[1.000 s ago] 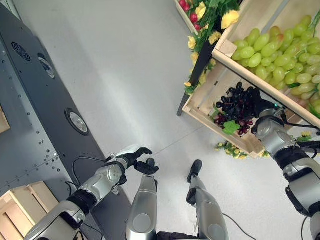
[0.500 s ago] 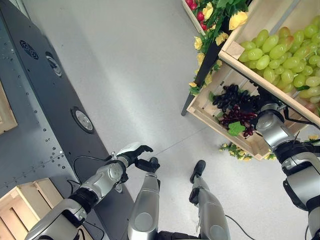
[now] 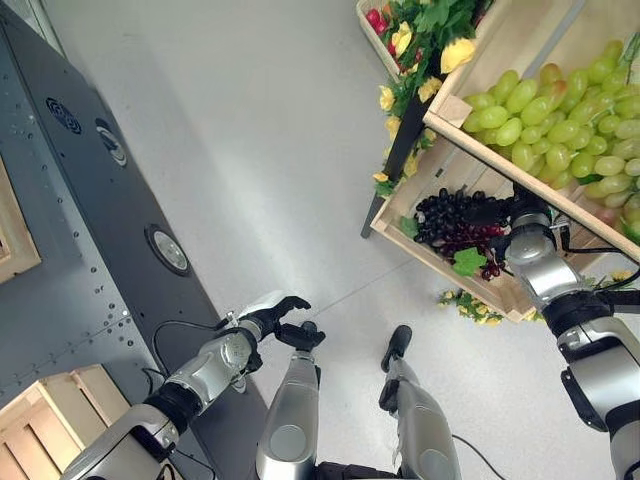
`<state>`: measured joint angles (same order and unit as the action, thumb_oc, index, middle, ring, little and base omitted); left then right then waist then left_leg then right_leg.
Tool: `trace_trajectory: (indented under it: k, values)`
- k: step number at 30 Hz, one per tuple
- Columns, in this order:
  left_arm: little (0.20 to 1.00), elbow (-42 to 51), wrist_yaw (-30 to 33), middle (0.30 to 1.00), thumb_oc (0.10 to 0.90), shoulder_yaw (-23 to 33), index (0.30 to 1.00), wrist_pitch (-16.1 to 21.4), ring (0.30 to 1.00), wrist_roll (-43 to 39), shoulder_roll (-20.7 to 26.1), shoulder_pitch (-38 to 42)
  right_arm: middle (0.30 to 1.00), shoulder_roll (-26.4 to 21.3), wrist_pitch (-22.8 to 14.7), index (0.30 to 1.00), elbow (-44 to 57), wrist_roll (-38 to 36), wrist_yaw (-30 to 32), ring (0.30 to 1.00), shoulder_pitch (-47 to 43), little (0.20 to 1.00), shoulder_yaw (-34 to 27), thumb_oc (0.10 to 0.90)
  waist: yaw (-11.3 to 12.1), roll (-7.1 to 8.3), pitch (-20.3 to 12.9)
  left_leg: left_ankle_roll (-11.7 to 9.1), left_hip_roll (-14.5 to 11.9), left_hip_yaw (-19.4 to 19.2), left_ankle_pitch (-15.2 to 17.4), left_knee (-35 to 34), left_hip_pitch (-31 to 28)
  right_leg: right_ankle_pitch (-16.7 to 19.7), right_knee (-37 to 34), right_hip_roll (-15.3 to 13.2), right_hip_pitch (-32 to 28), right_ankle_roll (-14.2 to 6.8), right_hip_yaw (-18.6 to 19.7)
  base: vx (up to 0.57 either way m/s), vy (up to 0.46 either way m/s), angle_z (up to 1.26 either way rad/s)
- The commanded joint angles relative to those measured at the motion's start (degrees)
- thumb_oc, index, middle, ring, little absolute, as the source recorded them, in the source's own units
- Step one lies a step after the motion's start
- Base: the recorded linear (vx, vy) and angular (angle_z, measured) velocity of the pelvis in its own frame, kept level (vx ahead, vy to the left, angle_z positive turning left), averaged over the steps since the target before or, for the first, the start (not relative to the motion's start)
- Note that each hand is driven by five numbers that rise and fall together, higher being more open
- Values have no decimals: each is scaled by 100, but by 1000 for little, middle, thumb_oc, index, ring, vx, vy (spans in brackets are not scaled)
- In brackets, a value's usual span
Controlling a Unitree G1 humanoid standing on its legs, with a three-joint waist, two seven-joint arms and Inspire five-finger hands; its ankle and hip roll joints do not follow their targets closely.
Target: Pick up the fruits from the basket on one side to the basket on the other side
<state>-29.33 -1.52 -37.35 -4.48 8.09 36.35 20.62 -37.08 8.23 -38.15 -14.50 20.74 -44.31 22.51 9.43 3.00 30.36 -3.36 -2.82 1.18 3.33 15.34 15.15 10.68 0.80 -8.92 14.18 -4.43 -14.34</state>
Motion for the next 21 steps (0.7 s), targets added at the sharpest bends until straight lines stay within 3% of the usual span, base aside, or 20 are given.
trace_trajectory:
  k: [1, 2, 7, 14, 21]
  values:
    - [900, 104, 120, 900, 800, 191, 900, 353, 900, -116, -343, -255, 900, -449, -776, 900, 829, -380, -419, 900, 114, 900, -667, 800, -234, -272, -523, 84, 242, -26, -137, -709, -294, -1280, 839, 101, -471, -289, 2, 54, 52, -1]
    - [900, 100, 123, 900, 800, 188, 900, 355, 900, -119, -345, -265, 900, -442, -778, 900, 863, -397, -448, 900, 156, 900, -688, 800, -231, -270, -530, 83, 240, -29, -147, -736, -317, -1275, 824, 102, -487, -290, 4, 52, 47, 2]
    - [900, -171, 90, 900, 800, 467, 900, 441, 900, -15, -590, -538, 900, 24, -1198, 900, 1724, -1279, -2086, 900, 1207, 900, -1008, 800, -370, -236, -790, 32, 190, -120, -240, -1228, -736, -1184, 437, 72, -838, -342, 42, 70, 42, -5]
    - [900, -367, -2, 900, 800, 777, 900, 546, 900, 213, -762, -1106, 900, 431, -1674, 900, 2377, -1518, -3607, 900, 2329, 900, -1257, 800, -440, -186, -1295, -2, 207, -188, -273, -1604, -1156, -1032, 78, -64, -1209, -476, 23, 105, 86, -6]
    - [900, -539, -446, 900, 800, 1030, 900, 626, 900, 90, -936, -1729, 900, 829, -1292, 900, 2626, -1915, -5135, 900, 3262, 900, -1025, 800, -404, -154, -1741, 148, 322, -267, -158, -1724, -1528, -766, -102, -369, -1406, -771, 72, 120, 141, 4]
